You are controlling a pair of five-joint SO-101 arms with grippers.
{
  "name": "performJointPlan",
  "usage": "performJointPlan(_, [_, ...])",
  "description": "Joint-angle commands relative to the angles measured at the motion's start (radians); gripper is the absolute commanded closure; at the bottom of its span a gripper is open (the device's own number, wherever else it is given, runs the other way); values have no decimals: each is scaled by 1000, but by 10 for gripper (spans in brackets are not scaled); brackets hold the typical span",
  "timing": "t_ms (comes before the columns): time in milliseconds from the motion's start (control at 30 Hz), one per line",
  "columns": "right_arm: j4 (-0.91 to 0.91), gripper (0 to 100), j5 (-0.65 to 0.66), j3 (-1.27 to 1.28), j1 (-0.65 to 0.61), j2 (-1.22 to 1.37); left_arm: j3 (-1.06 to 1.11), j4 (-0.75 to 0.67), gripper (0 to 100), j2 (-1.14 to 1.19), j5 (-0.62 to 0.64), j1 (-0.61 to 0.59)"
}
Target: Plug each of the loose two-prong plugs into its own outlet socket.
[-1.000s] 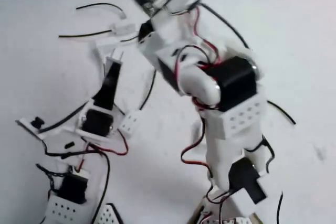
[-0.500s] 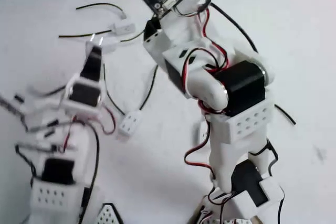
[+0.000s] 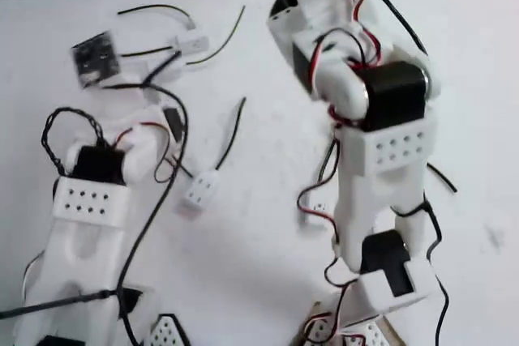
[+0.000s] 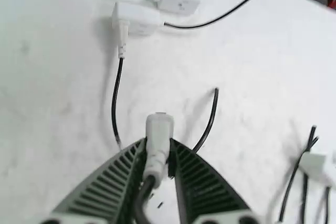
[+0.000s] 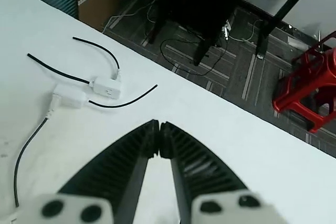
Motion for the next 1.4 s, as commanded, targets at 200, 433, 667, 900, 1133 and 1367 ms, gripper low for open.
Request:
performJointPlan(200, [-68,980,-2,-34,74,41,-92,150,974,12,-483,-10])
performJointPlan(433, [-87,980,-2,-34,101,64,-207,338,977,28,-821,-35])
performJointPlan(667, [-90,980,-3,-35,107,62,-431,580,976,314,-825,-101])
performJointPlan(900, [-90,980,-3,-35,107,58,-606,644,975,578,-511,-108])
performJointPlan(1133, [-90,980,-3,-35,107,58,-609,680,976,644,198,-10])
performJointPlan(1367, [-88,980,-3,-35,104,58,-606,694,976,674,347,81])
